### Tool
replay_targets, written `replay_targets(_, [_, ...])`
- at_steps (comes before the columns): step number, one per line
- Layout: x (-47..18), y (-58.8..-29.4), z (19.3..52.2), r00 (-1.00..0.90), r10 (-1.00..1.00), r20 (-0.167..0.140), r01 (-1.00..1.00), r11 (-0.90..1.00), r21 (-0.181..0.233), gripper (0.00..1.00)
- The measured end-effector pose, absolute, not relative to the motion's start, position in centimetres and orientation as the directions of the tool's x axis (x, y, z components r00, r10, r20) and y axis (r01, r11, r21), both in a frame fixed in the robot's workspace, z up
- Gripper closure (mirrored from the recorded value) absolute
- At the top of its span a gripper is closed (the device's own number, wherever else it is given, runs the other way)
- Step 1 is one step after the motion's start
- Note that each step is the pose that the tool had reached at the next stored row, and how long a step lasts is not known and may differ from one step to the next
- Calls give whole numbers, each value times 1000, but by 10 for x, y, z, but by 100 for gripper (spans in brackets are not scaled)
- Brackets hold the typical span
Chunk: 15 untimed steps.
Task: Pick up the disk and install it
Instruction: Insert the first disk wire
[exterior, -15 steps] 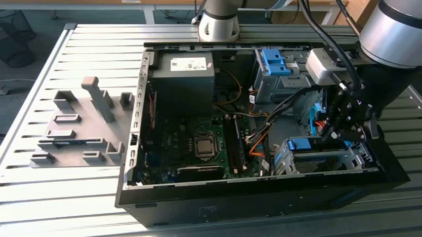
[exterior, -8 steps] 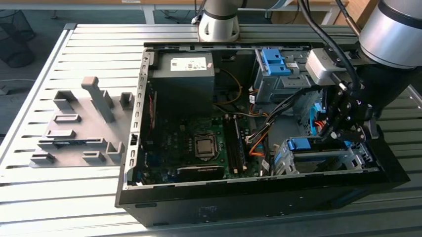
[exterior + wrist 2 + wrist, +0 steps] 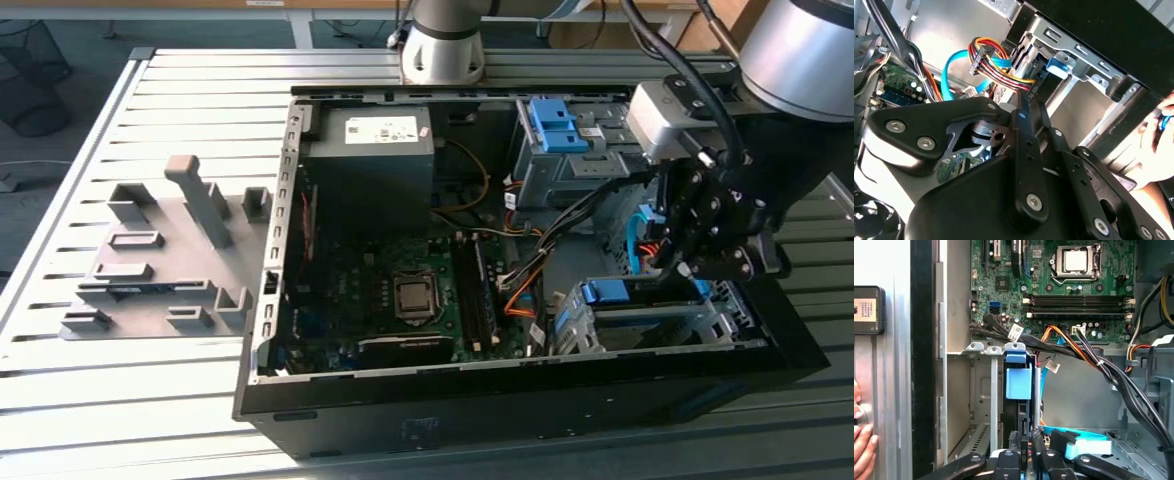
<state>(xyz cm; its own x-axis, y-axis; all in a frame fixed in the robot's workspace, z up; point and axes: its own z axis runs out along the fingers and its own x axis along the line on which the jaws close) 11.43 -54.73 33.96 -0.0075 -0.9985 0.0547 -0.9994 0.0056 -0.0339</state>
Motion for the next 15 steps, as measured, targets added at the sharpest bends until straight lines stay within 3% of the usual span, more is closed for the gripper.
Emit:
replay_targets(3, [114,-547,340,-7,-998,55,-999,6,-33,78])
replay_targets(5, [114,-547,340,-7,-998,55,-999,6,-33,89])
replay_targets(15, [114,-547,341,-7,-998,55,-999,6,-33,89])
